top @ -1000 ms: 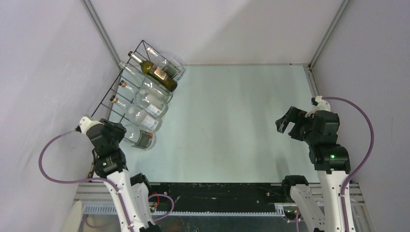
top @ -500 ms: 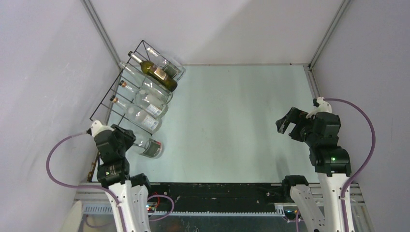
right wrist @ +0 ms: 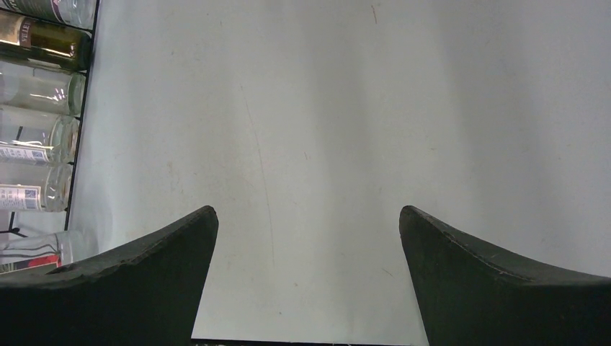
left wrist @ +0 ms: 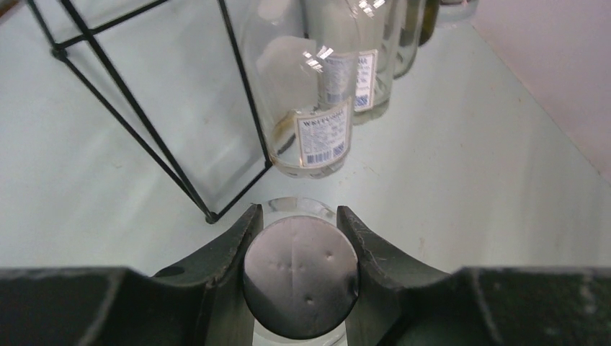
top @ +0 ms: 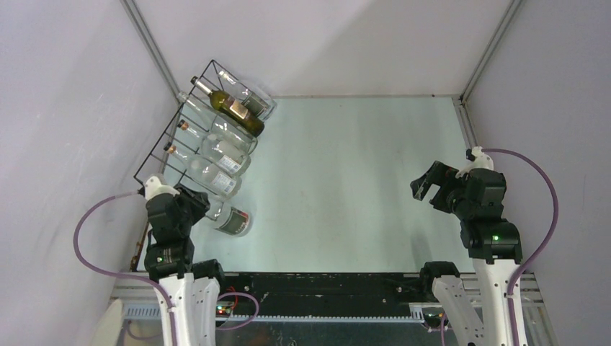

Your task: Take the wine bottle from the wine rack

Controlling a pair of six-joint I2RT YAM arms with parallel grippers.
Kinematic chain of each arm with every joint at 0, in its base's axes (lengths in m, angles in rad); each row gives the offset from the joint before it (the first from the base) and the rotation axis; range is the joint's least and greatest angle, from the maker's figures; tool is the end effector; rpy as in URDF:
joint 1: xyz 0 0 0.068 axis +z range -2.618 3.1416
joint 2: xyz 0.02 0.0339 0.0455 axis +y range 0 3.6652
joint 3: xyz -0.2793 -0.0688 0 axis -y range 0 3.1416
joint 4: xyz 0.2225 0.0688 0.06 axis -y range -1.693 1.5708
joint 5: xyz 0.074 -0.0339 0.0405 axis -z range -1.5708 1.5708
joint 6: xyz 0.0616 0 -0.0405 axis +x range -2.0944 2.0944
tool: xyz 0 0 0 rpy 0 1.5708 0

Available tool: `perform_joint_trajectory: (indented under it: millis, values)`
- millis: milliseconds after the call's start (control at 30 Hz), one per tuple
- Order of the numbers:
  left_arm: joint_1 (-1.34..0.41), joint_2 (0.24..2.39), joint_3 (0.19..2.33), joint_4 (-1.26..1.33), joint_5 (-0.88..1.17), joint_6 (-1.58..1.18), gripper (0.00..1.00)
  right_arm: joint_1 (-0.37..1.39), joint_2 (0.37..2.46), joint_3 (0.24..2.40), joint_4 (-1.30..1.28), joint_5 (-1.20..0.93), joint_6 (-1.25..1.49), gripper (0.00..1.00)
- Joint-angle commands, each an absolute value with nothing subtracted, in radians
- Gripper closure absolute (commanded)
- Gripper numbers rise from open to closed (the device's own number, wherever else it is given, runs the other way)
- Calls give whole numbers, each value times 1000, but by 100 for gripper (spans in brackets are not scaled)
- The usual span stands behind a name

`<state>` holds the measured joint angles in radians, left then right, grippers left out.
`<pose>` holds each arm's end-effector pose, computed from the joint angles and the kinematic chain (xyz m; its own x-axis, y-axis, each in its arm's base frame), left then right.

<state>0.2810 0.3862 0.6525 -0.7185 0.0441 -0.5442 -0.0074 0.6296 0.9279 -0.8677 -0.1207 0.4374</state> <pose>0.0796 0.0201 0.2759 -0.2355 -0.6063 -0.7596 -0.4218 0.7679 -0.4822 0.1032 0.0067 0.3278 -0.5282 0.4244 -0.7354 0.1432 0.8982 0.4156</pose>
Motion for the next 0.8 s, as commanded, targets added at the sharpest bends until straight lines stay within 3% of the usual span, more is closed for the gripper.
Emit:
perform_joint_trajectory:
  millis: [0,267,500,767]
  values:
    - [157,370,684,-513,-33,-622,100,-2,615,924,-856,-134,449,0]
    - [-317,489,722,-422,-385,-656,100,-3,589,925,-860,-142,453,3]
    - [-676,744,827,-276,-619,-627,100,-3,563,925,-880,-134,452,3]
    - [-912,1072,1001,-84,-621,-512,100,-3,535,927,-899,-141,460,3]
